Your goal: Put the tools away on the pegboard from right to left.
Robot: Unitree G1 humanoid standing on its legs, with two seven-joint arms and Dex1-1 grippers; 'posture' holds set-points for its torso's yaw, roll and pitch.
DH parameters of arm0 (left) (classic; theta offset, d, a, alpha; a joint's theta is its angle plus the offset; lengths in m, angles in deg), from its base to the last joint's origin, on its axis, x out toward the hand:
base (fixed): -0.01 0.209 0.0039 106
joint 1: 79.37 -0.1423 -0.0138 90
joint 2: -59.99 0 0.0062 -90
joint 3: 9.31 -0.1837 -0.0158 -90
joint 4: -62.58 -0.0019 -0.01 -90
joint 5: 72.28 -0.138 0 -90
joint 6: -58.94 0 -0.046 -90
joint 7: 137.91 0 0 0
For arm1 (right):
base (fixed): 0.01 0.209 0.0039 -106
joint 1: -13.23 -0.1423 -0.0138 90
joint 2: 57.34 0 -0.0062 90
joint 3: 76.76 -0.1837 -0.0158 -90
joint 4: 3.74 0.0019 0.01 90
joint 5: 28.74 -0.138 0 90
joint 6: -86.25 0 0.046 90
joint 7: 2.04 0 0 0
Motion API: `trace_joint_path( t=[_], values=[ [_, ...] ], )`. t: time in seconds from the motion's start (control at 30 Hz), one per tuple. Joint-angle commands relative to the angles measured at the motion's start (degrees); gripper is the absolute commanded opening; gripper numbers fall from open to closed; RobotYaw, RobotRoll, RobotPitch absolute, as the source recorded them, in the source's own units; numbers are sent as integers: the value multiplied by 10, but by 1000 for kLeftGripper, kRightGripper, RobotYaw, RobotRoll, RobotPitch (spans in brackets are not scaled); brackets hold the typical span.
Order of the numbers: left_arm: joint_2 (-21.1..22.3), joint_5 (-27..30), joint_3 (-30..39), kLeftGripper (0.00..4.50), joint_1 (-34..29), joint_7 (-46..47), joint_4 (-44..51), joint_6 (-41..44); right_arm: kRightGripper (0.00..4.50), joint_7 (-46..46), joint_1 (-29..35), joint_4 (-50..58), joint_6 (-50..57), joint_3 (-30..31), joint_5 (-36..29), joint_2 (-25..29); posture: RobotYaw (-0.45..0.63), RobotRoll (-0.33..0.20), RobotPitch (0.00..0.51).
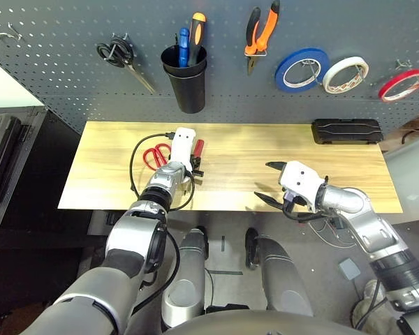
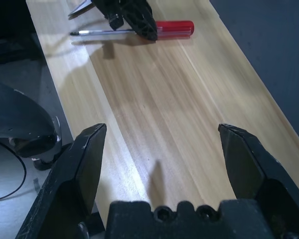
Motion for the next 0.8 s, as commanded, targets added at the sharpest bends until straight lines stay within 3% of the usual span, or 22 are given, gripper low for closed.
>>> trace_joint_path(
  t=[0.03, 0.27, 0.5, 0.8],
  values=[
    [-15, 19, 17, 831, -32, 20, 38, 35, 4500, 3, 0, -14, -10, 12, 8, -2, 197, 0, 289],
    [-35, 46, 49, 831, -96, 72, 187, 91, 4500, 2, -7, -30, -21, 16, 10, -8, 218, 0, 289],
    [-69, 73, 53, 831, -187, 94, 411, 134, 4500, 4, -16, -48, -34, 21, 11, -12, 239, 0, 292],
    [-98, 99, 72, 831, -267, 147, 602, 166, 4500, 7, -30, -71, -49, 26, 12, -14, 264, 0, 291]
  ],
)
